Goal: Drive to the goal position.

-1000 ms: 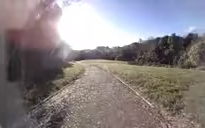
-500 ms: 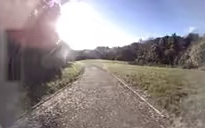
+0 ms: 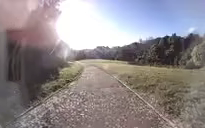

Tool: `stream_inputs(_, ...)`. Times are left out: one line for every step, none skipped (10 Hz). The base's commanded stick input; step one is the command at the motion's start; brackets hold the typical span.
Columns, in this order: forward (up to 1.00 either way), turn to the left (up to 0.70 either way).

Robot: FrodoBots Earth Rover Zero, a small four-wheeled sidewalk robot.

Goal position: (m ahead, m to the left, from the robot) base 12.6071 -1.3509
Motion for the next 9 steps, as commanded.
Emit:
stream_inputs(0.5,0.0)
stream_inputs(0.5,0.0)
stream_inputs(0.5,0.0)
stream_inputs(0.5,0.0)
stream_inputs(0.5,0.0)
stream_inputs(0.5,0.0)
stream_inputs(0.5,0.0)
stream_inputs(0.5,0.0)
stream_inputs(0.5,0.0)
